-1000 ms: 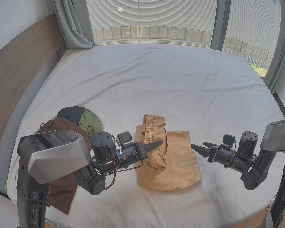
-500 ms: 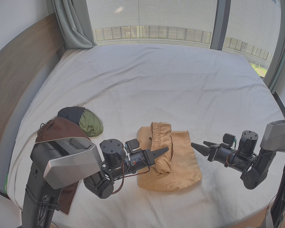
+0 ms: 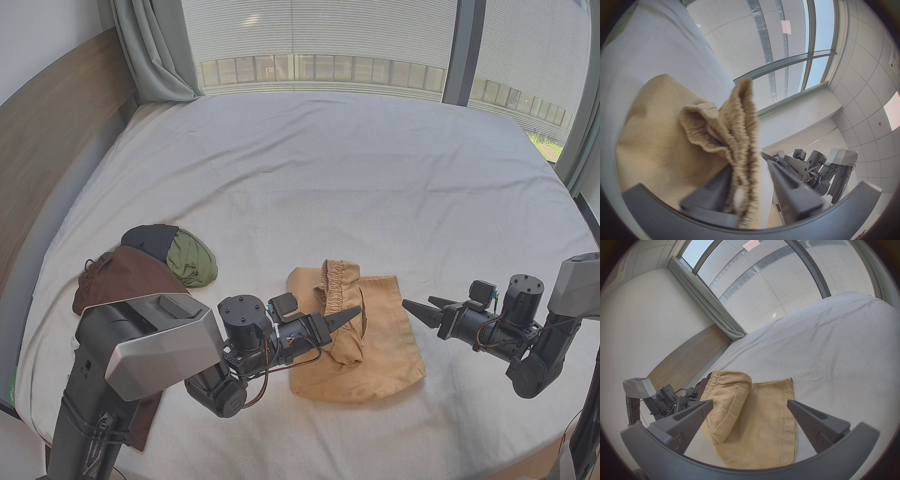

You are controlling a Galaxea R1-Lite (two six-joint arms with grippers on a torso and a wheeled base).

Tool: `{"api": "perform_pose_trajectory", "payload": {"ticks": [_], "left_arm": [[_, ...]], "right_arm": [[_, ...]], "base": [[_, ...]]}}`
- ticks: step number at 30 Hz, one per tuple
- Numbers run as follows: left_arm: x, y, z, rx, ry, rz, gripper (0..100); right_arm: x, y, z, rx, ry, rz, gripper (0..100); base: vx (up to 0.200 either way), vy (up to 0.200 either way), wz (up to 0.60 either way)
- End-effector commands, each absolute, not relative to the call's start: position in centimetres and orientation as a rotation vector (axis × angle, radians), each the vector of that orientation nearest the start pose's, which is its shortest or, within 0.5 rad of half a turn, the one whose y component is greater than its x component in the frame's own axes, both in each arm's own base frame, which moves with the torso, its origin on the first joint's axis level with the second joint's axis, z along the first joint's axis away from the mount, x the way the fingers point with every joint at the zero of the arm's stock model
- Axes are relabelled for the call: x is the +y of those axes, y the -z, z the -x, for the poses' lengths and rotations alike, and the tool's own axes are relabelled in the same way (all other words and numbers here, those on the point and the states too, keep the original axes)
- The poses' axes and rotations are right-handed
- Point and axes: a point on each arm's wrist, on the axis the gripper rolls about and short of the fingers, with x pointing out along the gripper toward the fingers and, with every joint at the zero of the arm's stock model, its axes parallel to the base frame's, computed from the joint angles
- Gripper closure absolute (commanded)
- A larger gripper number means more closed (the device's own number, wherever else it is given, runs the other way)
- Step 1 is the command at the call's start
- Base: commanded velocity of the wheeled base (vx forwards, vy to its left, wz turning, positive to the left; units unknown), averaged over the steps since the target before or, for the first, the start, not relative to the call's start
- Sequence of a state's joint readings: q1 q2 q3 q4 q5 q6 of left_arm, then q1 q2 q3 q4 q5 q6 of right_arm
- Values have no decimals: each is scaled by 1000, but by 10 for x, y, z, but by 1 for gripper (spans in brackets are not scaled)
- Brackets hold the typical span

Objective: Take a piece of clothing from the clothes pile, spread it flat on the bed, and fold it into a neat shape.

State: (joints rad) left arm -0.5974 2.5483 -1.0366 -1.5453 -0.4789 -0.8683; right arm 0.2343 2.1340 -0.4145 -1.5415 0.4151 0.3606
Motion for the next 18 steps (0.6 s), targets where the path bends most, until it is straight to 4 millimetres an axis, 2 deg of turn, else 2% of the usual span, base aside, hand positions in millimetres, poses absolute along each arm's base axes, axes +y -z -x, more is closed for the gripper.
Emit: {"api": "perform_pose_trajectory", "payload": {"ticks": [1, 11, 18], "left_arm": [[-258, -5, -352, 419, 1036, 784, 0], [-262, -18, -350, 394, 1038, 787, 0], [-265, -16, -348, 393, 1023, 781, 0]], "right_arm": [[80, -52, -297, 296, -611, -363, 0], [80, -51, -297, 300, -607, -364, 0], [79, -49, -297, 305, -606, -363, 0]], "base": [[0, 0, 0], [0, 0, 0], [0, 0, 0]]}}
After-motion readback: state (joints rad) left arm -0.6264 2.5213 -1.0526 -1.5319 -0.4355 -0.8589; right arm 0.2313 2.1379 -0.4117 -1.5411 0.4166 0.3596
